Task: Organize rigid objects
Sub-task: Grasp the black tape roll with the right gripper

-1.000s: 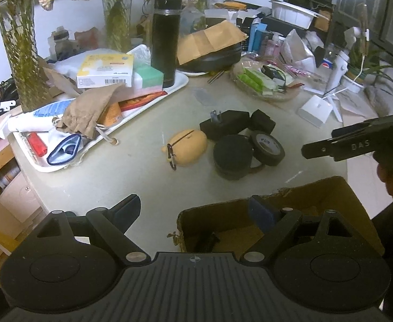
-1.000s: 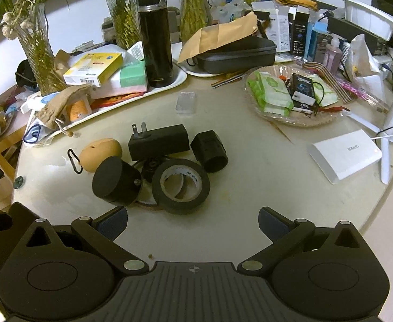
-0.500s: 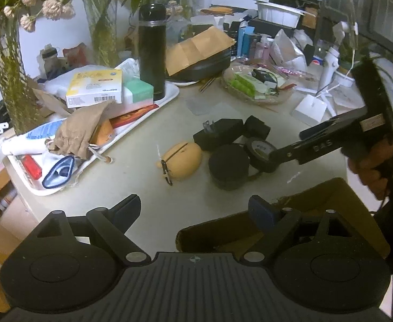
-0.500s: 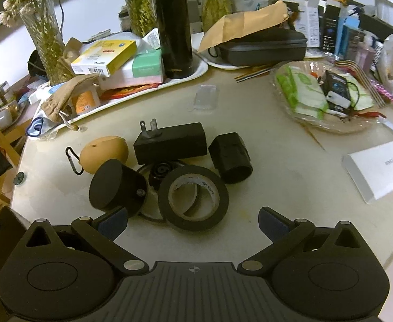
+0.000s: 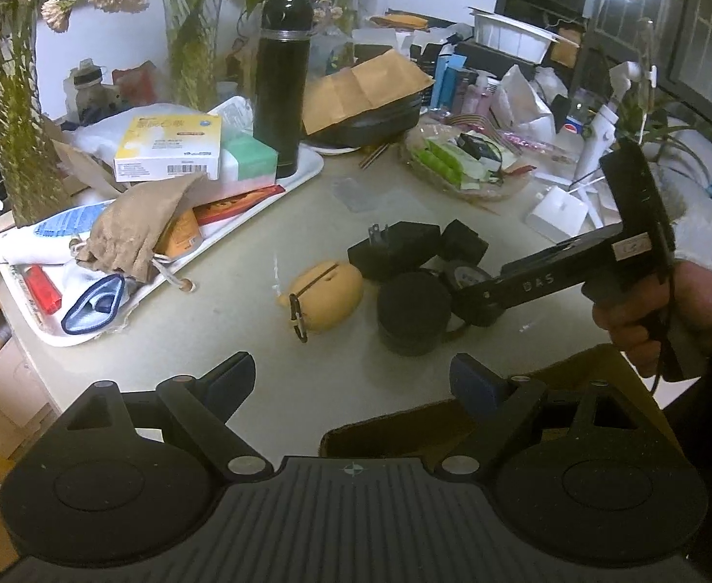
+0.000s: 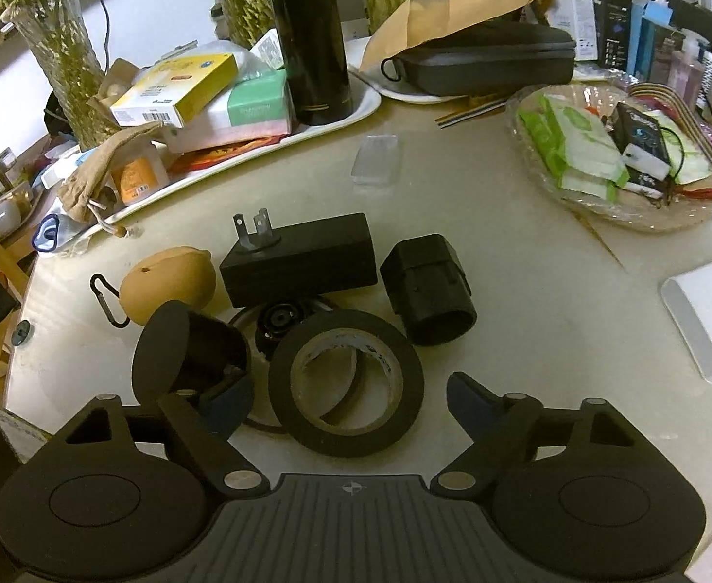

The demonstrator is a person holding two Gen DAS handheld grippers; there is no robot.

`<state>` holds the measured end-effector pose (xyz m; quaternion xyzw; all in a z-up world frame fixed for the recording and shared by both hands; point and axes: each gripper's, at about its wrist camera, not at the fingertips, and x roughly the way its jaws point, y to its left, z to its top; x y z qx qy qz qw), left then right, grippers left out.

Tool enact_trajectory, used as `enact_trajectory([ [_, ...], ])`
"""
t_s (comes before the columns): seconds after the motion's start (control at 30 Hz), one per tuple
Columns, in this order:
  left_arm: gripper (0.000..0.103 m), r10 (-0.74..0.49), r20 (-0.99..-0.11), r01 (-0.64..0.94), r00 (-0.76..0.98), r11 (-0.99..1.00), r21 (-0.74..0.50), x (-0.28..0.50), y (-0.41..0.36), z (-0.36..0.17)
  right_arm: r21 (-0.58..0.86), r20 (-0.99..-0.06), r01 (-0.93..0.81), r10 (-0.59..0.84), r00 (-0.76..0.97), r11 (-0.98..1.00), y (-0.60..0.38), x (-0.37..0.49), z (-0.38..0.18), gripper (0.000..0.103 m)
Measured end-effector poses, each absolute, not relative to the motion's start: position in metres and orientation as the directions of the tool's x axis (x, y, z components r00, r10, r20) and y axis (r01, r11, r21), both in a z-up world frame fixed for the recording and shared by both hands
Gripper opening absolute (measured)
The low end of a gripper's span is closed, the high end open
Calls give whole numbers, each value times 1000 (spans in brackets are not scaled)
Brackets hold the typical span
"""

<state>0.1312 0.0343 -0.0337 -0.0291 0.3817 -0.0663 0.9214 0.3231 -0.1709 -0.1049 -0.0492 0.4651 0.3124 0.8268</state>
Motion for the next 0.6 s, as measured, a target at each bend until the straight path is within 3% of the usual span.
enact_trajectory([
  [0.2, 88, -144, -702, 111, 697, 989, -93, 134, 32, -36, 217, -807, -575, 476, 348, 789, -167, 330, -110, 76],
  [0.6, 88, -182, -709, 160, 682, 982, -98, 143, 23, -36, 219, -801, -559, 475, 365, 800, -173, 324, -100, 75],
])
